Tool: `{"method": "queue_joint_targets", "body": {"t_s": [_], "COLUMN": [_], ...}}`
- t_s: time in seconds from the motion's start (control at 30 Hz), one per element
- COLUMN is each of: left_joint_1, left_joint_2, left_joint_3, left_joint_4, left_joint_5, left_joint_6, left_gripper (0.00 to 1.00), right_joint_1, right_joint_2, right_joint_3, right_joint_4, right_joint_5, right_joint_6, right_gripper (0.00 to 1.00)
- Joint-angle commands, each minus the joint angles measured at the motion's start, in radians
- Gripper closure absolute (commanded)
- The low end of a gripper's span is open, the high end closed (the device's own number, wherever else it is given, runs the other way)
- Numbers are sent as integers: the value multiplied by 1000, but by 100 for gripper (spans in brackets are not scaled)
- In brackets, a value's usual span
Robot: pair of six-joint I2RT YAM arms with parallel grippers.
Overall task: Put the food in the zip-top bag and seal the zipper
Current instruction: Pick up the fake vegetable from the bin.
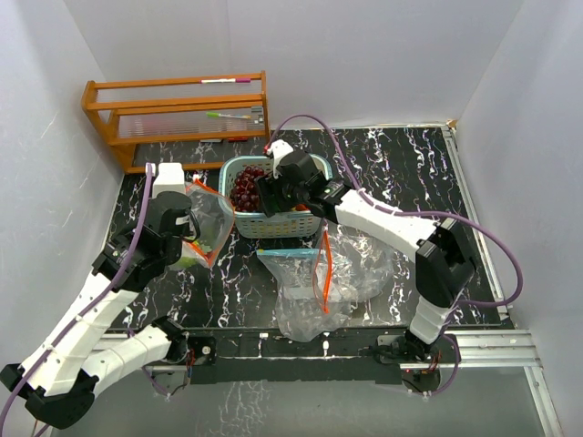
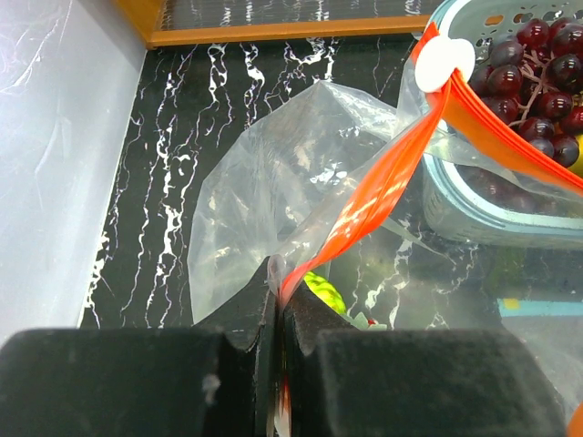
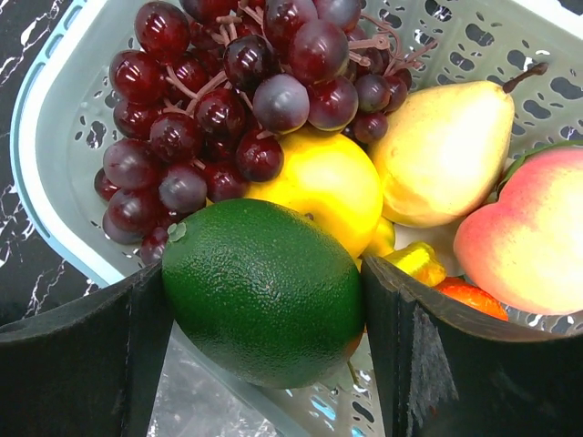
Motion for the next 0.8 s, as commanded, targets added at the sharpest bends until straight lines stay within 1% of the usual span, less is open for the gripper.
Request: {"method": "queue_joint_targets", "body": {"t_s": [0.0,0.17,0.3,0.4,0.5,0.63,0.7,0.77], "left_joint_1": [5,5,5,5,5,5,5,5], "left_joint_2": [-12,-7,-1,11,28,49,59,69], "left_joint_3": [7,7,1,-10,-14,-4,-2,-3], "left_joint_4": [-2,0,12,26,41,63,75,82], "left_joint_5": [-3,6,15,25,38,62,66,78], "left_joint_6": [-3,-9,-8,-11,-15,-13,-13,-14], "left_gripper": [100,100,100,100,100,100,100,100], "right_joint_1": [3,3,3,2,2,9,27,54], "right_joint_2": [-91,-167,-225,-261,-305,-341,-345,-340], "right_joint_3": [2,4,23,42,41,-4,-20,-24], "right_joint_4": [36,38,38,39,67,179,236,278], "right_joint_5": [58,77,50,-30,-159,-365,-415,-426], "right_joint_6": [20,38,53,59,64,124,155,175], "right_gripper": [41,52,55,57,57,57,57,57]}}
